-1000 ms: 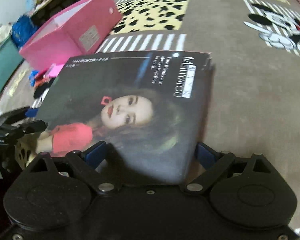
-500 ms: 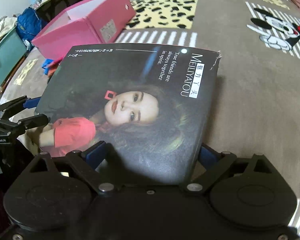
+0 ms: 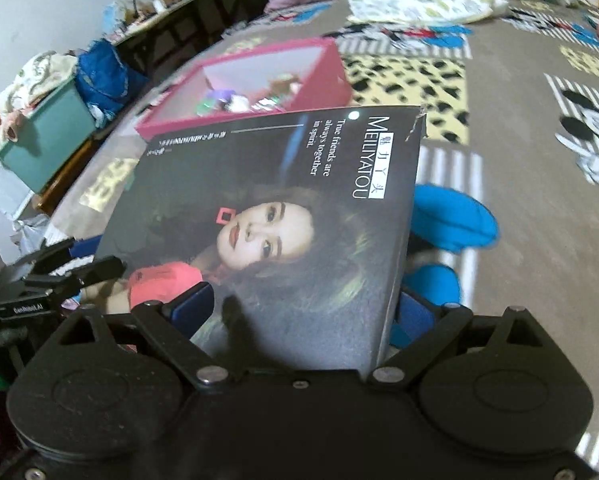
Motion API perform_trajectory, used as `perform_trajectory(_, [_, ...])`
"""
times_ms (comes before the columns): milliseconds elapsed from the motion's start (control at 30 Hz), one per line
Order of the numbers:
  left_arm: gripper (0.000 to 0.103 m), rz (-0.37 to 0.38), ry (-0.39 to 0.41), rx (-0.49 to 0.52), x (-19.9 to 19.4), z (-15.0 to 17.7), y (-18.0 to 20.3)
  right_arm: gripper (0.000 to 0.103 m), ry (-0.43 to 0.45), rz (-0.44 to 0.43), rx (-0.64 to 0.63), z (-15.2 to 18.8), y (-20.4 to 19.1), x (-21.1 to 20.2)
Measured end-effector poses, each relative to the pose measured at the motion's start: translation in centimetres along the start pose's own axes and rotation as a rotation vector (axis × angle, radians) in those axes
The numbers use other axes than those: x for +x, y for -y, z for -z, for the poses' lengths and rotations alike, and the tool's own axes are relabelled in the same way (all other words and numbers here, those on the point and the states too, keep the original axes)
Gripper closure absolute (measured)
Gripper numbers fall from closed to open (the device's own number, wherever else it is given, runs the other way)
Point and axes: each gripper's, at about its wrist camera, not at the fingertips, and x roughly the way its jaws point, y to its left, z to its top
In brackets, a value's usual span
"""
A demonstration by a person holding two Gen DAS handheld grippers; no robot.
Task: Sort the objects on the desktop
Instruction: 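Carry the magazine over the pink box with both tools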
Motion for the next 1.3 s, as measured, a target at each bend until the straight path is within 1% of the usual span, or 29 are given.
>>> perform_trajectory(133, [0.028,-0.027,0.016,-0.033,-1.6,-1.0,-2.0,0.006,0.008,-0.006,-0.036,-1.6,-2.9,0.6])
perform_trajectory(267, [0.028,-0.048,0.026,-0.049,-2.5,-2.6,-3.7,0.006,0.04,-0.013,-0.035,-3.8,-4.9,1.1])
perform_trajectory(567, [0.028,-0.08,0.023,-0.039,-2.4,-8.0,-7.4,0.006,0.083,-0.021,-0.013,-8.2,-7.8,3.0])
perform_trajectory(700, [0.028,-0.072,0.017,-0.054,-1.5,-10.6,-8.9,0.006,0.11,-0.014,0.026,-10.3,-8.1,4.1])
perform_trajectory(900, [0.028,-0.085,0.027,-0.044,0.0,-14.4,-10.7,0.006,0.169,-0.03,0.094,-13.3,-8.5,5.0])
perform_trajectory(1033, [0.028,-0.092,0.039,-0.039,0.7,-16.6,-11.9,0.006,0.186,-0.03,0.093,-14.7,-8.9,6.1])
perform_trajectory(1300, [0.028,-0.082,0.034,-0.064,3.6,-19.1,-14.3,0.005,0.218,-0.045,0.11,-17.0,-7.9,8.6])
